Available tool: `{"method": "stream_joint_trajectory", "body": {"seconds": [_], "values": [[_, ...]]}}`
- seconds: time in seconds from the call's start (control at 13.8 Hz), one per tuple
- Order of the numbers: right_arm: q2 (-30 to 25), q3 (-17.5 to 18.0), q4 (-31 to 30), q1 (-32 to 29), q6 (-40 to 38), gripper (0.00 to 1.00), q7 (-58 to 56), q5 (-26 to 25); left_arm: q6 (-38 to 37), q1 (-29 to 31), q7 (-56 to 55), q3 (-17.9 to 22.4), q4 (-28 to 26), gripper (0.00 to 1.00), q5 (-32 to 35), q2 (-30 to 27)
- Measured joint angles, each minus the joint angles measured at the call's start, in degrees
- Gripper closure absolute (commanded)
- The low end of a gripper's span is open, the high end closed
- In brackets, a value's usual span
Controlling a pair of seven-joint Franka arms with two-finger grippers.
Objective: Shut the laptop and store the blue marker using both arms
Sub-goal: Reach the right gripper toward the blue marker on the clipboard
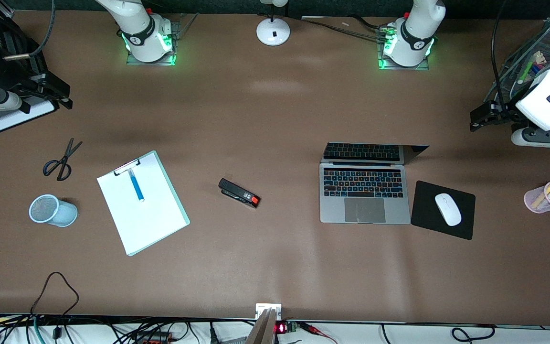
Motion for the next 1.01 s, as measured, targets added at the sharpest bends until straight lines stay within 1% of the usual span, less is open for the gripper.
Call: {"method": "stream_joint_trajectory", "body": {"seconds": [0.58, 0.8, 1.01], "values": [[0.51, -0.08, 0.00, -0.53, -1.52, 0.00, 0.04, 0.00, -0.23, 0.78, 0.00, 0.13, 0.77, 0.00, -1.53, 0.11], [2.42, 0.00, -0.03, -0.50, -1.52, 0.00, 0.04, -0.05, -0.23, 0.82, 0.00, 0.13, 0.99, 0.00, -1.62, 0.53], [5.83, 0.11, -0.12, -0.39, -1.33, 0.00, -1.04, -0.20, -0.24, 0.83, 0.00, 0.12, 1.40, 0.00, -1.67, 0.94]]}}
